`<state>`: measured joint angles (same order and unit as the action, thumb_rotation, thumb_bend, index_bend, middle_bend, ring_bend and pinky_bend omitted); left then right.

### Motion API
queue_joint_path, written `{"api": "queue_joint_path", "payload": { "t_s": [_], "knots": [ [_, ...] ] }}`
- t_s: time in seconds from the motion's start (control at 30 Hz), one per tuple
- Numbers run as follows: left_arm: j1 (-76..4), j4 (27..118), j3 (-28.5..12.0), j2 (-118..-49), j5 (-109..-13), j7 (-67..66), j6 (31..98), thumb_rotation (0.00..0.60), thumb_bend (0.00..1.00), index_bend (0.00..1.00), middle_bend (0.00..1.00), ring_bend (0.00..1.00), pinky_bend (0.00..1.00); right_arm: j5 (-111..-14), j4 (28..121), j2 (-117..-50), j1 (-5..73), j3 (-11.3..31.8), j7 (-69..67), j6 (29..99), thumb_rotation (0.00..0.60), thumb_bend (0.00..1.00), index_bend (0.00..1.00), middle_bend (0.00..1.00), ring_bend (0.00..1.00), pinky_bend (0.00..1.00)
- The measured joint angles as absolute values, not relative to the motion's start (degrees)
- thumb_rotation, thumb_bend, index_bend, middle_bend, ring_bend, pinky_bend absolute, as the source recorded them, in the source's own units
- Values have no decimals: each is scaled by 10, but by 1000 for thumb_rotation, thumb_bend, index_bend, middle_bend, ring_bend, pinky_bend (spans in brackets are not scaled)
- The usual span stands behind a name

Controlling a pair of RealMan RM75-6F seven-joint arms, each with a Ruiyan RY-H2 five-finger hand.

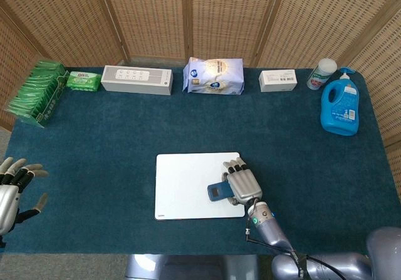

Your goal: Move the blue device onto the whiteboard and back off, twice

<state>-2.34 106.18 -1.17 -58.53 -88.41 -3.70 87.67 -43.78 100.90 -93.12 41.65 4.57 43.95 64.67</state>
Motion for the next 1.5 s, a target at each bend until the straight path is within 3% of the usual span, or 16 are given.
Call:
{"api": "queue_joint_path", "payload": {
  "t_s": [0.33, 0.67, 1.2, 1.5],
  "knots": [
    [-33, 1059, -14, -589, -885, -35, 866, 600, 417, 327, 280, 138, 28, -444, 1062, -911, 396, 25, 451, 691, 600, 261, 698, 119, 0, 0],
    [-35, 1062, -14, -591, -886, -40, 865, 600, 417, 327, 280, 138, 28, -467, 1096, -864, 391, 33, 443, 703, 600, 260, 699, 119, 0, 0],
    [-26, 1064, -10, -584, -882, -41, 873, 600, 416, 327, 280, 136, 29, -423, 1020, -918, 439, 63, 440, 635, 600, 264, 700, 120, 0, 0],
    [-27, 1061, -9, -585, -884, -37, 872, 600, 417, 327, 279, 135, 28, -409, 1018, -924, 441, 53, 449, 647, 600, 265, 700, 120, 0, 0]
  ]
}}
